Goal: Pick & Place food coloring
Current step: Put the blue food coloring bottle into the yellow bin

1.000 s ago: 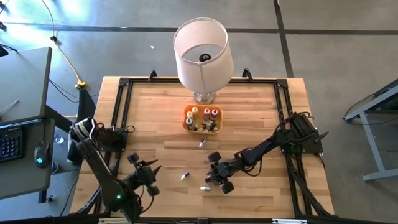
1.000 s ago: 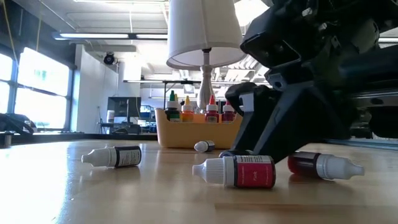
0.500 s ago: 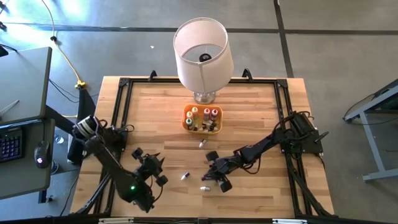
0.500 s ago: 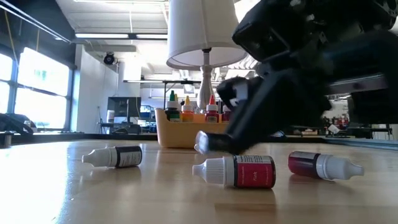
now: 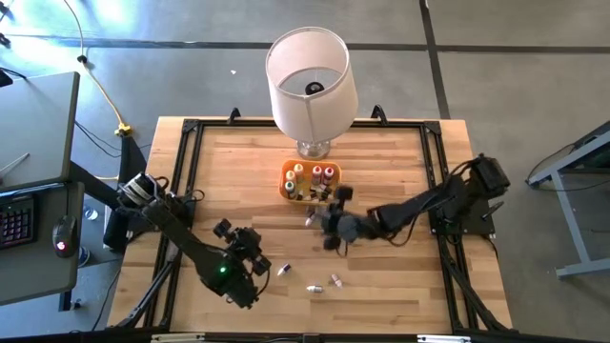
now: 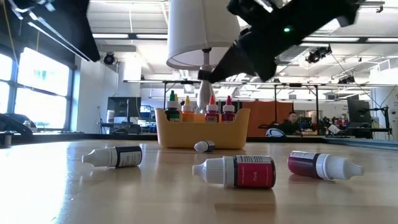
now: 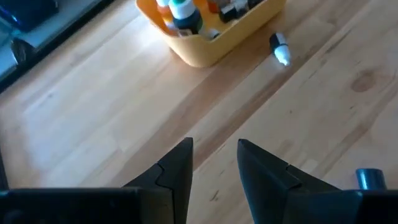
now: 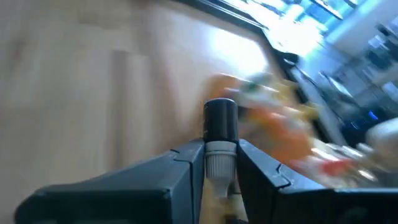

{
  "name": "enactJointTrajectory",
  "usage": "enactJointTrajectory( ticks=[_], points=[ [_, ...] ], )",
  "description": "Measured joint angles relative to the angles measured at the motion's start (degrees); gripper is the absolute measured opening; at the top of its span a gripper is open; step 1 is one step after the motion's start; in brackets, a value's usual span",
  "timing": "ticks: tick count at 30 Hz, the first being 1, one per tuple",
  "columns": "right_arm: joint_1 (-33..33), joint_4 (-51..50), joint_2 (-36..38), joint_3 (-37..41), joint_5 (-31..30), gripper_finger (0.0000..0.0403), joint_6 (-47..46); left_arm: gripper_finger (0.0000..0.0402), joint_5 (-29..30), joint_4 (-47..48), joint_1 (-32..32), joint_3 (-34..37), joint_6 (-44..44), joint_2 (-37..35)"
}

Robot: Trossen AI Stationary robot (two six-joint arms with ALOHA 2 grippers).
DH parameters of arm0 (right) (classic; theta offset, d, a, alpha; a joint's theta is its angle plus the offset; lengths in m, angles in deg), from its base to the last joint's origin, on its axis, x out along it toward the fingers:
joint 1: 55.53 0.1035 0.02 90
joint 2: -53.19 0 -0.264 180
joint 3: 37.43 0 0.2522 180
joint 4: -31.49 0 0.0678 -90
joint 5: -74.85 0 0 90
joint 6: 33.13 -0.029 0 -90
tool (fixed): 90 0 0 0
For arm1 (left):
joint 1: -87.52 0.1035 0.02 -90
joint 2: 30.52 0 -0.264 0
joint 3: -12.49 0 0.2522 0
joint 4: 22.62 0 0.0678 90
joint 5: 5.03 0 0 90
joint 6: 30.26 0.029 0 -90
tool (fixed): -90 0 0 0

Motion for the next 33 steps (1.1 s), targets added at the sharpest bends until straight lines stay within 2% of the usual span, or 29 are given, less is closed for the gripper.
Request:
enactJointTrajectory(
  ticks=[1, 5, 7, 13, 16, 20, 26, 33],
  points=[
    [-1.6, -1.0, 0.8, 0.0, 0.2, 0.0076, -0.7, 0.0121, -0.6, -1.1, 0.5, 0.0, 1.0, 0.0],
    [-8.0, -6.3, 1.8, 0.0, 9.7, 0.0081, -6.2, 0.0121, -1.9, -8.5, 1.5, 0.0, 7.9, 0.0],
    [-10.8, -9.5, 1.8, 0.0, 12.6, 0.0082, -9.9, 0.0121, -1.3, -13.2, 1.5, 0.0, 13.3, 0.4],
    [-15.1, -17.8, 1.8, 0.0, 12.2, 0.0088, -14.9, 0.0123, 0.2, -24.8, 2.5, -0.2, 27.2, 2.1],
    [-15.1, -18.0, 1.8, 0.0, 13.2, 0.0100, -14.4, 0.0130, -1.0, -25.7, 3.7, 0.0, 29.8, 2.6],
    [-14.6, -16.2, 1.8, 0.0, 12.5, 0.0122, -12.0, 0.0150, -6.5, -26.4, 5.6, 0.2, 32.4, 4.1],
    [-14.6, -13.7, 1.8, 0.0, 13.0, 0.0143, -10.4, 0.0180, -14.0, -35.6, 7.8, -0.2, 39.1, 8.6],
    [-14.6, -13.4, 1.7, 0.0, 15.3, 0.0144, -10.3, 0.0191, -23.6, -36.1, 7.8, 0.1, 39.0, 10.9]
  ],
)
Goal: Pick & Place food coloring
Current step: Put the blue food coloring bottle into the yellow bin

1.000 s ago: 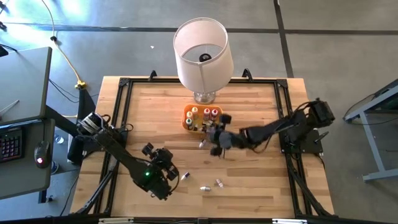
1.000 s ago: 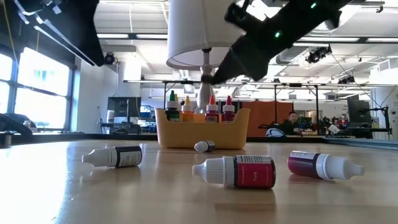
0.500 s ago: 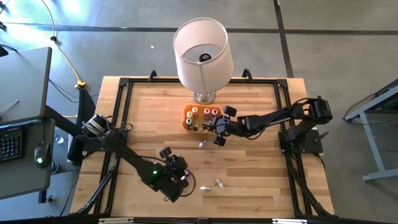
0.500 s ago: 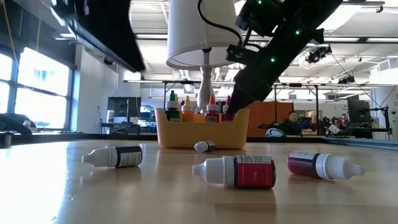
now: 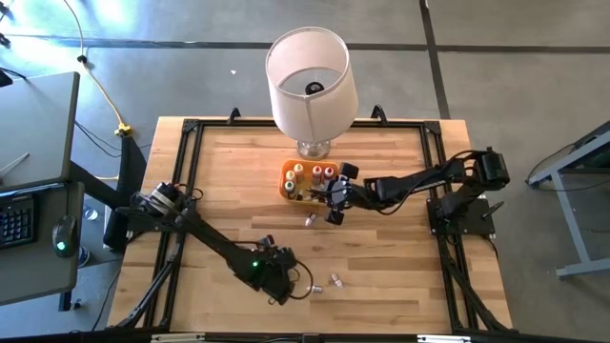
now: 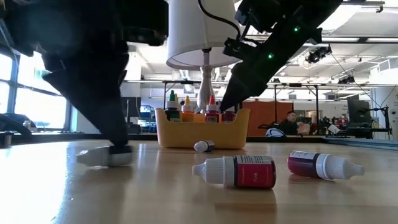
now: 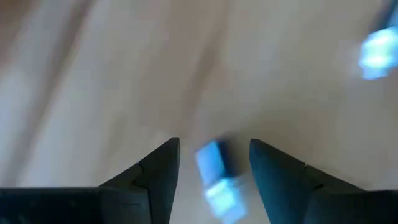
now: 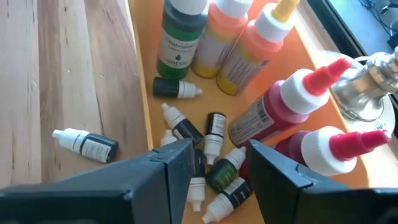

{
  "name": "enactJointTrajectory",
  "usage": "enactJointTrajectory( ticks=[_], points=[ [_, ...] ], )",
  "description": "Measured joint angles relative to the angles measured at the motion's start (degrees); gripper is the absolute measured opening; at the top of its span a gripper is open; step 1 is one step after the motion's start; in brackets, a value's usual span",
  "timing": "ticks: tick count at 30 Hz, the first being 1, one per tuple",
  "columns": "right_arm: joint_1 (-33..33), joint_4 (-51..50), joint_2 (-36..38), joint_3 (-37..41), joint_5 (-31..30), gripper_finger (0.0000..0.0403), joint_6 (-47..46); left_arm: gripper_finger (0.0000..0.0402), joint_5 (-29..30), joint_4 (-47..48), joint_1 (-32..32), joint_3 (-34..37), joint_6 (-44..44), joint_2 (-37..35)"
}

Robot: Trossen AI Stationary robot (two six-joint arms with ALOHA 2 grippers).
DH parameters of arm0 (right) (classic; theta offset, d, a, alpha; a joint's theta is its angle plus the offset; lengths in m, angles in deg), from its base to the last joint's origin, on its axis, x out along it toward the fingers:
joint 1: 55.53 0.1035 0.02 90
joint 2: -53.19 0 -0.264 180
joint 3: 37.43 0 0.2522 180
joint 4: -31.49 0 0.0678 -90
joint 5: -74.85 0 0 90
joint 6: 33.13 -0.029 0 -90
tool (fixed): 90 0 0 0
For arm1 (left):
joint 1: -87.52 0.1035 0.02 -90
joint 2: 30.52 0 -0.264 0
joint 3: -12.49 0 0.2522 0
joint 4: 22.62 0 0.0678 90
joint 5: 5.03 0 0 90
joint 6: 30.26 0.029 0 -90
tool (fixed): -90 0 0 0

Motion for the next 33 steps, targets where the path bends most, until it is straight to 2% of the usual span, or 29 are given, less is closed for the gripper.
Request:
enactJointTrajectory(
  ticks=[6, 16, 21, 25, 28, 33],
  points=[
    [0.0, 0.3, 0.0, 0.0, 0.0, 0.0145, 0.0, 0.0191, -3.1, 0.1, 0.0, -0.1, -0.5, 0.3],
    [0.0, 0.6, 0.0, 0.0, 0.1, 0.0145, 0.0, 0.0191, -1.1, 4.5, 0.0, -0.5, 1.6, 0.3],
    [0.0, 1.0, 0.0, 0.0, 0.1, 0.0145, 0.0, 0.0191, -0.6, 10.7, 0.0, -3.6, 4.3, -0.2],
    [0.0, 1.0, 0.0, 0.0, 0.1, 0.0146, 0.0, 0.0191, -2.6, 12.3, 0.0, -5.0, 7.2, -0.2],
    [0.0, 0.9, 0.0, 0.0, 0.7, 0.0144, 0.0, 0.0191, -5.4, 12.4, 0.0, -4.0, 7.6, -0.2],
    [0.0, 1.0, 0.0, 0.0, 4.5, 0.0143, 0.0, 0.0191, -6.7, 11.2, -0.1, 0.2, 8.0, 0.4]
  ],
)
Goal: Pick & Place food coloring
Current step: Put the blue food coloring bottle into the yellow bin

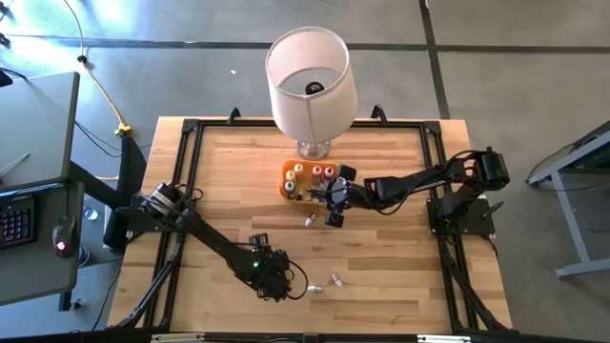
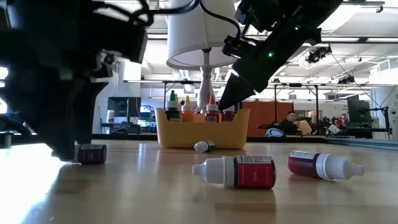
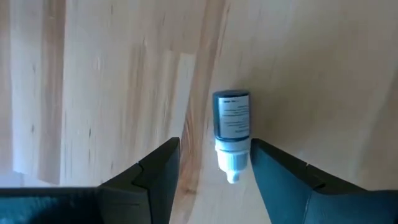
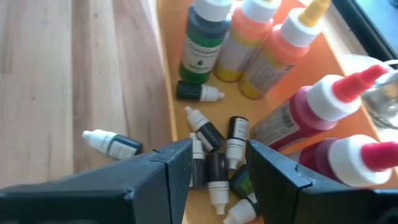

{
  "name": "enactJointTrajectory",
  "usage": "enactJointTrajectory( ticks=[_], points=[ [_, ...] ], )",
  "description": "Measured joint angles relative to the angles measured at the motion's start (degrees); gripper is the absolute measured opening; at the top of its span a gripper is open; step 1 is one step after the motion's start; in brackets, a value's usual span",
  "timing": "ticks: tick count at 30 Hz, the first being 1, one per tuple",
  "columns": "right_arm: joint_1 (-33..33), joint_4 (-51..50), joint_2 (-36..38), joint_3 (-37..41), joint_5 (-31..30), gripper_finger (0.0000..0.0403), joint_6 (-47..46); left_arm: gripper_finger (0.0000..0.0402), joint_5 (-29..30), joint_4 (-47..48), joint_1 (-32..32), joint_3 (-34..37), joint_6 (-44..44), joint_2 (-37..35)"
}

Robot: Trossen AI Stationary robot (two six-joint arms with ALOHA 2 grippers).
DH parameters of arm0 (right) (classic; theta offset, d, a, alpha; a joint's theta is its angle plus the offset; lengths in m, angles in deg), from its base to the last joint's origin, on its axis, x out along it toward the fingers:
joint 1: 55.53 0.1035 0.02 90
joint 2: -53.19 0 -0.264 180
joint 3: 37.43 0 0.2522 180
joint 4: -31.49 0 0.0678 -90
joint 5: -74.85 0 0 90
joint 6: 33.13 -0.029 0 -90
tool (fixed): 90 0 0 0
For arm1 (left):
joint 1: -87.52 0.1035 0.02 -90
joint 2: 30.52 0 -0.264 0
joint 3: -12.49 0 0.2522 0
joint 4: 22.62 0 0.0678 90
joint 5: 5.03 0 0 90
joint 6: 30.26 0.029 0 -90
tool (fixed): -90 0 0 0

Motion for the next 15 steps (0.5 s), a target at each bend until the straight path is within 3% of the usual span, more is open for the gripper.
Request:
enactJointTrajectory(
  ticks=[10, 15],
  points=[
    [0.0, 0.5, 0.0, 0.0, 0.3, 0.0142, 0.0, 0.0189, -0.4, -9.3, 0.1, 6.5, 2.6, -0.5],
    [0.0, 1.3, 0.0, 0.0, 0.5, 0.0142, 0.0, 0.0153, -0.4, -9.8, 0.0, 6.5, 2.6, -0.4]
  ],
)
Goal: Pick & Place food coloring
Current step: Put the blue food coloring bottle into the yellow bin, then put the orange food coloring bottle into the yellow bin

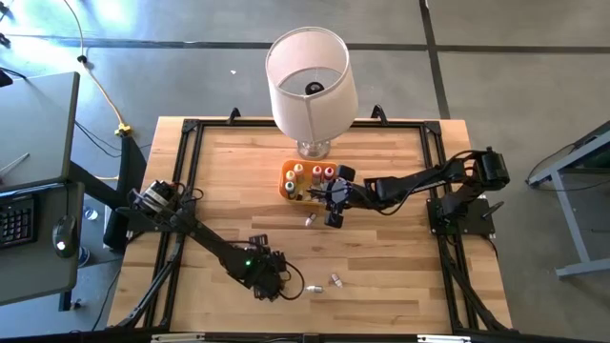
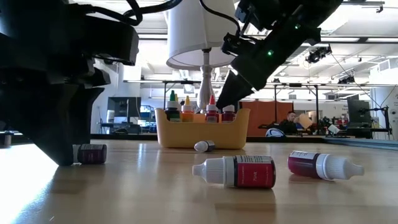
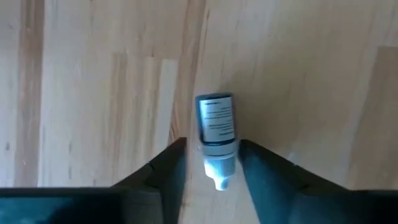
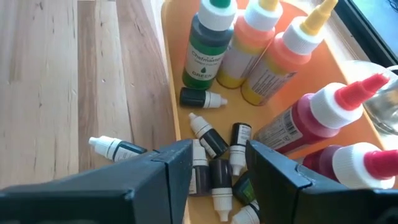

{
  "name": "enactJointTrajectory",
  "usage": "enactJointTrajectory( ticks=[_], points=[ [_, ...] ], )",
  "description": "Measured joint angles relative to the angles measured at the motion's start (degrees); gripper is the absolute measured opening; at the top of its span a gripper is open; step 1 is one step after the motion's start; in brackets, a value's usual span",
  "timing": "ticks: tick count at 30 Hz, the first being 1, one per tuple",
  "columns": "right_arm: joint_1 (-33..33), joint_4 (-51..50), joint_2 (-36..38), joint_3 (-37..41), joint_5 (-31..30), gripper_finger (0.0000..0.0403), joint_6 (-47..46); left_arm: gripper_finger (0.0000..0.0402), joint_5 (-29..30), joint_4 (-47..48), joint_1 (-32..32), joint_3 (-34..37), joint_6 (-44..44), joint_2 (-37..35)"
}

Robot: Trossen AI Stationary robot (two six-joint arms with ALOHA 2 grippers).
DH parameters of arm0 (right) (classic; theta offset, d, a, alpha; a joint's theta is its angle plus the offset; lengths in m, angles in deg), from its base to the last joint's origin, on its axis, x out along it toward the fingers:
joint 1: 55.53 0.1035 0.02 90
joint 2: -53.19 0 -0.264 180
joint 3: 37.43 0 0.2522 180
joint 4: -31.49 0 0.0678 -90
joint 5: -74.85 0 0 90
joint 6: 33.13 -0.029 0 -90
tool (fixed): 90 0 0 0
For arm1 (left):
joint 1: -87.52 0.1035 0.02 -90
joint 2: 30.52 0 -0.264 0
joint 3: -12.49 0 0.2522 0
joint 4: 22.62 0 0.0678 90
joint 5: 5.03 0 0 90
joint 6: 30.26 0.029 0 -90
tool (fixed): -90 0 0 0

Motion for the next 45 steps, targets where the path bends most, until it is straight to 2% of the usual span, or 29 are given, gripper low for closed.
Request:
enactJointTrajectory(
  ticks=[5, 9, 14, 17, 21, 25, 28, 30, 33, 35, 39, 45],
  points=[
    [0.1, 0.0, 0.0, 0.0, 1.4, 0.0140, -0.7, 0.0088, 0.6, -0.7, 0.0, -0.1, -0.2, 0.2],
    [0.7, -1.8, 1.3, 0.0, 11.5, 0.0138, -0.2, 0.0052, 5.1, 2.3, -0.1, -3.3, -0.2, 0.5],
    [2.4, -8.2, 7.3, 0.0, 15.2, 0.0138, -2.3, 0.0055, 15.8, 4.4, 2.4, -8.6, 3.8, 0.7],
    [4.0, -15.5, 12.1, 0.0, 15.1, 0.0138, -7.1, 0.0063, 19.1, 4.6, 5.7, -10.7, 7.7, 0.7],
    [7.3, -27.6, 16.8, 0.0, 14.0, 0.0138, -17.9, 0.0064, 21.9, 1.8, 12.4, -12.1, 12.5, 0.6],
    [11.3, -34.6, 18.4, 1.4, 7.2, 0.0138, -26.0, 0.0064, 21.9, -2.4, 19.7, -12.2, 16.9, 0.6],
    [12.8, -35.7, 18.5, 3.0, 5.5, 0.0138, -27.0, 0.0065, 21.2, -5.8, 24.3, -12.2, 18.7, 0.6],
    [13.2, -35.4, 18.5, 3.8, 5.5, 0.0138, -27.0, 0.0065, 18.2, -8.3, 27.2, -12.2, 18.8, 0.5],
    [13.2, -35.2, 18.5, 4.6, 5.8, 0.0138, -27.0, 0.0070, 10.6, -9.7, 30.5, -12.2, 19.7, 0.5],
    [13.0, -35.2, 18.5, 4.7, 5.9, 0.0138, -26.9, 0.0083, 8.2, -10.4, 31.5, -12.2, 20.6, 0.5],
    [13.0, -33.7, 18.5, 4.7, 5.7, 0.0138, -24.3, 0.0122, 7.9, -11.0, 31.5, -12.2, 22.4, 0.5],
    [13.0, -29.7, 18.5, 4.7, 1.5, 0.0138, -21.4, 0.0155, 4.5, -9.3, 30.6, -12.3, 23.4, 0.0]
  ],
)
